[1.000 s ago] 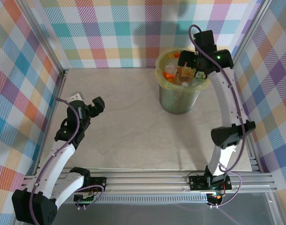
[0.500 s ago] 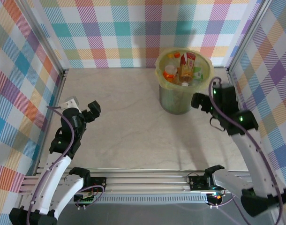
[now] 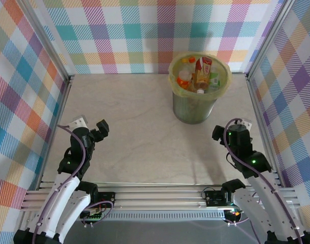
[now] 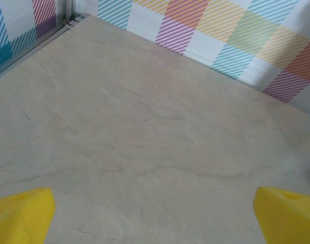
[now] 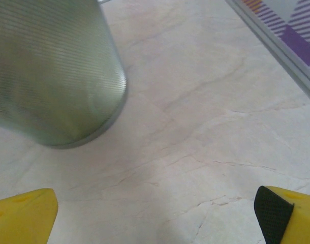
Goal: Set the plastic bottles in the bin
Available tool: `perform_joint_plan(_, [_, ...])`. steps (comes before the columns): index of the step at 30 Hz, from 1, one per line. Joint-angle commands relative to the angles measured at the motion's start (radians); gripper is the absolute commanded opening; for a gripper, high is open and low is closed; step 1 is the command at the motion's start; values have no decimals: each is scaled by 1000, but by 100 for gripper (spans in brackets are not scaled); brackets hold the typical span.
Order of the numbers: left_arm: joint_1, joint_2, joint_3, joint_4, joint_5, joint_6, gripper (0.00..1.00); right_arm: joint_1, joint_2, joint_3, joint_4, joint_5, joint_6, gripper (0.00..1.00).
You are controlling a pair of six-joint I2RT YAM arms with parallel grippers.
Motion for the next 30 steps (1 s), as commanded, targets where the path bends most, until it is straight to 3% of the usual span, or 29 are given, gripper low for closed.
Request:
perform_joint_plan(1, [18,3,-69,141,-41,70,100,1,-22,-68,127,114,32,100])
perform_joint_plan(9, [19,102,-189,410,-45,223,100,0,9,-246,459,115,-203,100])
perform_joint_plan(16, [49,298,-203,617,5,328,100,-32,88,-338,734,81,-359,100])
perform_joint_plan(30, [165,475,-215,771,135,336,100,-165,314,-368,1012,-140,-383,100])
